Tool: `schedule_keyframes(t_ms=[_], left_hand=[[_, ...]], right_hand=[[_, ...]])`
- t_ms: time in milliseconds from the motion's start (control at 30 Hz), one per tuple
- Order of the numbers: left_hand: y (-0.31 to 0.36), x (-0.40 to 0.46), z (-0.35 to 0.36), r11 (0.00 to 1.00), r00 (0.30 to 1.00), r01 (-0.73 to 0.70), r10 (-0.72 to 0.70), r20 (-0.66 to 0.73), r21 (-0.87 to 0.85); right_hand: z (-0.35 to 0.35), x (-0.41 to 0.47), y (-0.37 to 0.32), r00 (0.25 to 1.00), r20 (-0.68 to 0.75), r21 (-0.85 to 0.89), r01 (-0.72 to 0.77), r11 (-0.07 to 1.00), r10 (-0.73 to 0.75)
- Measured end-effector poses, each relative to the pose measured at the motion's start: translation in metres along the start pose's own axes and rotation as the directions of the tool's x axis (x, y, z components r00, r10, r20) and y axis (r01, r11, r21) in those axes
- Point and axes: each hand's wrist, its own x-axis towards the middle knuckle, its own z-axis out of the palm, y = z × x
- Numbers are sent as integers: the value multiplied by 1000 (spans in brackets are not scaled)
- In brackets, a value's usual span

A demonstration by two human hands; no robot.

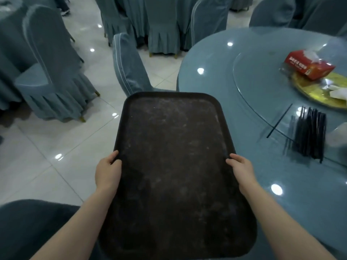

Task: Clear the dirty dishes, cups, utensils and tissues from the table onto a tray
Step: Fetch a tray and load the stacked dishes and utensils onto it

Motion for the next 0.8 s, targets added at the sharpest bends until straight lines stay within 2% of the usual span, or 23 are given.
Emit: schedule_keyframes(t_ms=[133,333,400,467,567,633,700,800], left_hand=[[23,10,42,999,999,40,-40,30,2],[42,21,80,996,996,83,-83,25,12],[45,22,89,995,993,104,-104,49,2],[47,23,95,993,990,121,-121,71,10],[49,27,103,990,987,140,-140,83,6],[51,28,107,986,982,168,-167,84,2],[52,29,109,984,980,177,-175,100,-9],[57,28,111,984,979,177,-172,110,-33]], right_hand=[[-19,44,-10,999,-45,-69,-5,998,2],[-35,87,-9,999,-5,-92,-35,995,34],[-39,93,-3,1000,31,-131,1,991,3],[-43,94,4,995,58,-263,89,961,-76],[-55,84,12,971,132,-518,240,821,-200],[-64,70,18,928,233,-706,368,606,-292],[-71,48,28,849,412,-735,525,429,-332],[-77,12,45,724,658,-643,683,345,-207]])
